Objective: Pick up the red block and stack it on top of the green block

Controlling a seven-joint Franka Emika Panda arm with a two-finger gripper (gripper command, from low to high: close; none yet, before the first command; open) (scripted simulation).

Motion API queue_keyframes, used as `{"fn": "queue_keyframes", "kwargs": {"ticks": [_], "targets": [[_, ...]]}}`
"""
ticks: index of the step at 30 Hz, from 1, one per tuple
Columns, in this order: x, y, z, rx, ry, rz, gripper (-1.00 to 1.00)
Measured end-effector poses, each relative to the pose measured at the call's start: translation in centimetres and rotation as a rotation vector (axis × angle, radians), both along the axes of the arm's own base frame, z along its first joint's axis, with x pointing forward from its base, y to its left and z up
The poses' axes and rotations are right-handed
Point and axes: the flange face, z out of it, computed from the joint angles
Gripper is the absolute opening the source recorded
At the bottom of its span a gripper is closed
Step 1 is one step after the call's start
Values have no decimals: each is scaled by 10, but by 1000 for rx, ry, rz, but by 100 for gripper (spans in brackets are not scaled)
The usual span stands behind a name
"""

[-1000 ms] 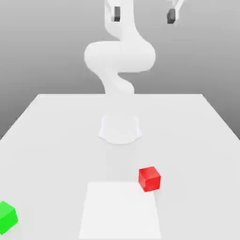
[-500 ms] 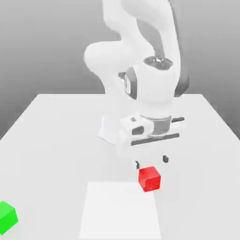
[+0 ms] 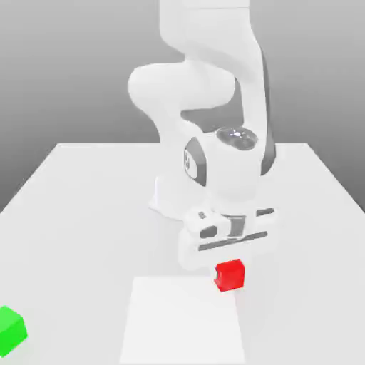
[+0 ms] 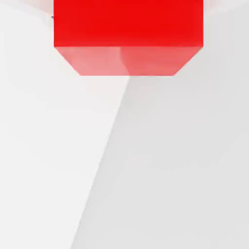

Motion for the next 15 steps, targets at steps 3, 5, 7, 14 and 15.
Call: {"fn": "queue_keyframes", "kwargs": {"ticks": [3,5,7,14,15], "targets": [[3,1,14,-1,-3,-2,-100],[4,2,25,-2,-5,-3,-100],[5,2,36,-3,-5,-2,-100],[12,-8,67,12,2,-64,-100],[24,-16,71,24,3,-125,-100]]}}
